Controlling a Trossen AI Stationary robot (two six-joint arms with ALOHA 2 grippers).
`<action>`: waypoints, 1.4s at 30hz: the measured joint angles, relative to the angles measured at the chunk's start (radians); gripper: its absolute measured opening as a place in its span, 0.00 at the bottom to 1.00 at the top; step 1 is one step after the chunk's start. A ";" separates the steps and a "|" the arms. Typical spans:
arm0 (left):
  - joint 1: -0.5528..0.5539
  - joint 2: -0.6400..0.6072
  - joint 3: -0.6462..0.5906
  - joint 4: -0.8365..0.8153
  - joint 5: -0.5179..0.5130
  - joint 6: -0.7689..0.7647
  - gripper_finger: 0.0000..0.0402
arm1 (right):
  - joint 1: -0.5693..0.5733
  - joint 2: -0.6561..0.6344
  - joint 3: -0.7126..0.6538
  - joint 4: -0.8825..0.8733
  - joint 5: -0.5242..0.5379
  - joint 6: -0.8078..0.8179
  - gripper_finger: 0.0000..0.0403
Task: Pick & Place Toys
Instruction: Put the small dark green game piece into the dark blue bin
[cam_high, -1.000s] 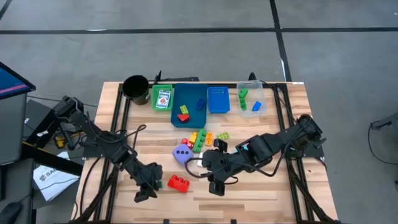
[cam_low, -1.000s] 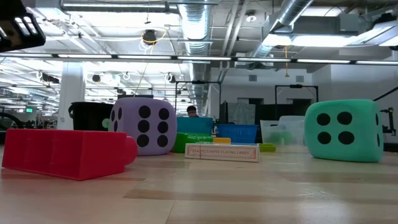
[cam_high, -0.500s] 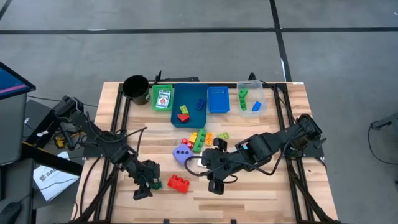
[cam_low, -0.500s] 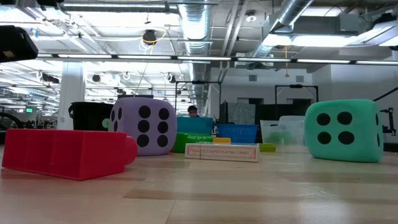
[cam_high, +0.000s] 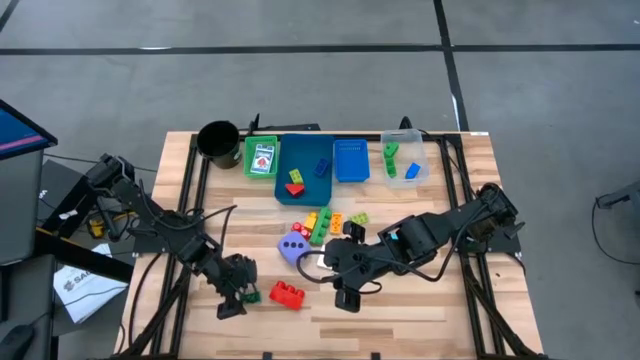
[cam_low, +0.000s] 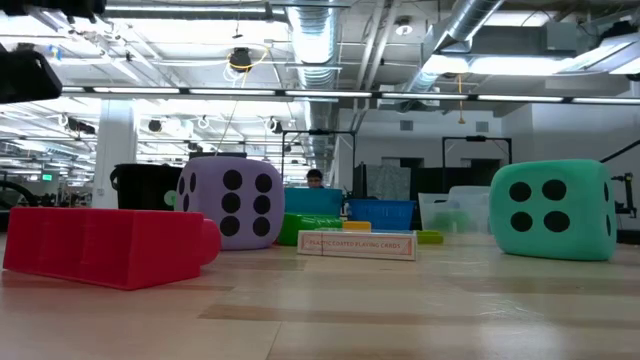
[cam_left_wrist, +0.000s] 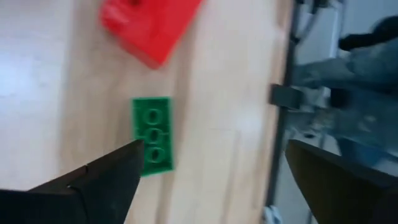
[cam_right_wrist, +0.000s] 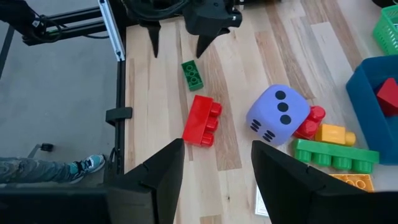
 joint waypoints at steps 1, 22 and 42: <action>0.000 0.000 0.000 -0.015 -0.022 0.000 0.97 | 0.000 0.000 0.000 0.000 0.000 0.000 0.46; 0.000 0.000 -0.134 0.076 -0.119 -0.081 0.99 | 0.000 0.000 0.000 -0.003 0.000 -0.003 0.46; -0.001 0.001 -0.243 0.241 -0.114 -0.082 0.99 | 0.000 0.000 0.000 -0.004 0.007 -0.003 0.46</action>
